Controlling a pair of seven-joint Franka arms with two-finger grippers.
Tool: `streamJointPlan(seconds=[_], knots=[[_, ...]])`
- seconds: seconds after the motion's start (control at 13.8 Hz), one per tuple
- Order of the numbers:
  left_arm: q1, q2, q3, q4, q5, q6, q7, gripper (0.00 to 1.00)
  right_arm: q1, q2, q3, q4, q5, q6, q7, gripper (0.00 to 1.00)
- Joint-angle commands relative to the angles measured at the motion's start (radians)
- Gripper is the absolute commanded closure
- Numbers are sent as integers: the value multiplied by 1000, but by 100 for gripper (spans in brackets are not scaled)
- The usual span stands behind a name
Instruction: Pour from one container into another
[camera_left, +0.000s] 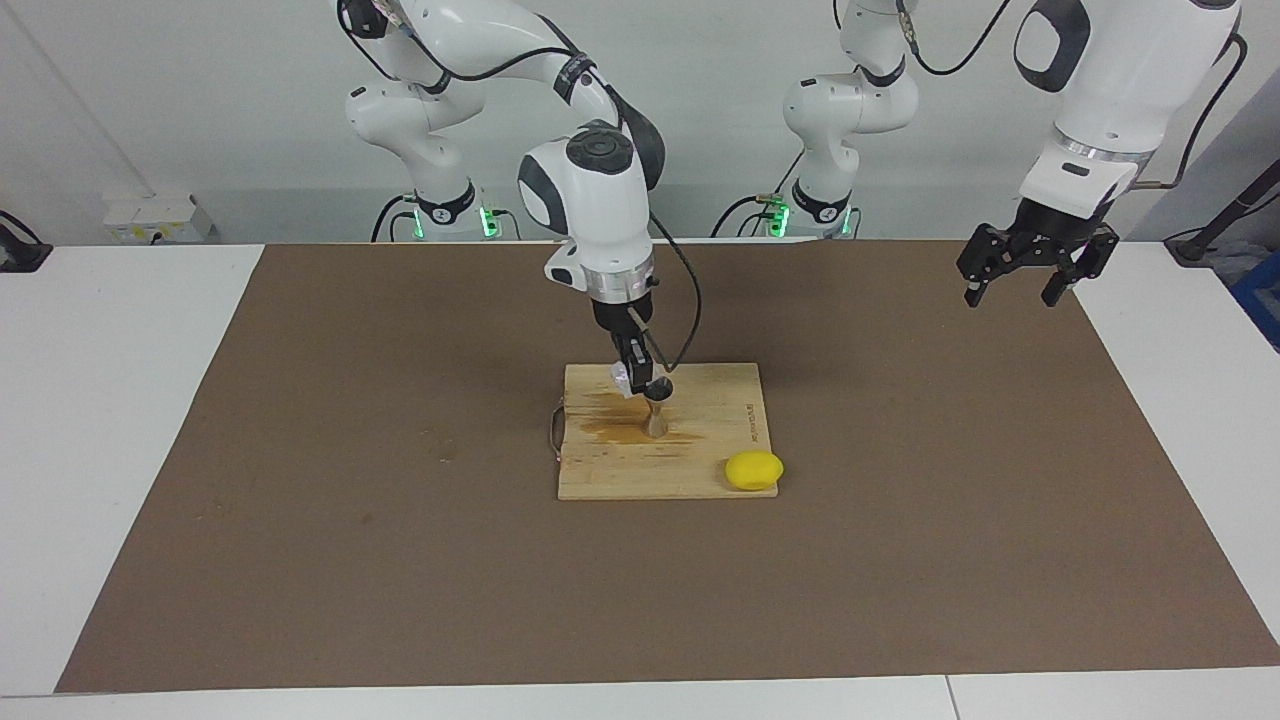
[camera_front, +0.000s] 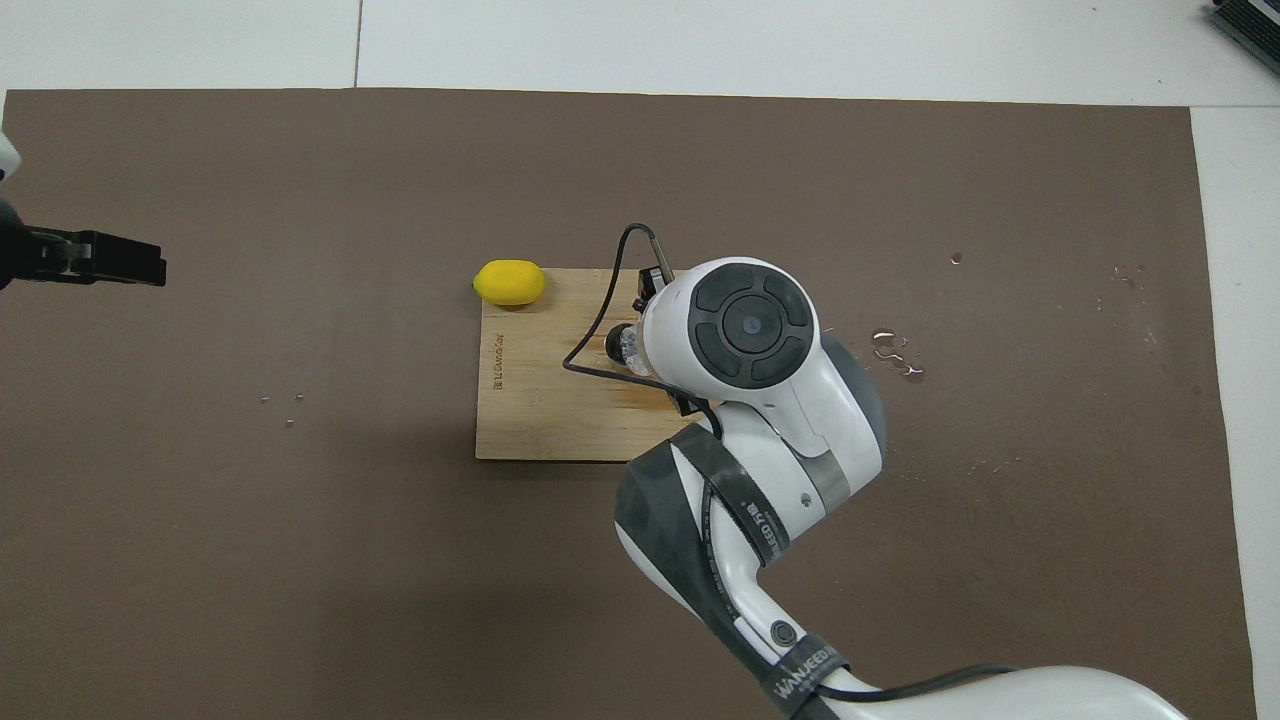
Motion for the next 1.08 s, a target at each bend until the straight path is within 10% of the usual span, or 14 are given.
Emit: streamJointPlan(seconds=[0.0,1.01], knots=[[-16,-3,12,-10,-8,17,-14,0,1,12,-1,20,-31,-2,10,100],[-15,-5,12,-12,-8,17,-14,0,-41,14,7,23,114,15,8,100]])
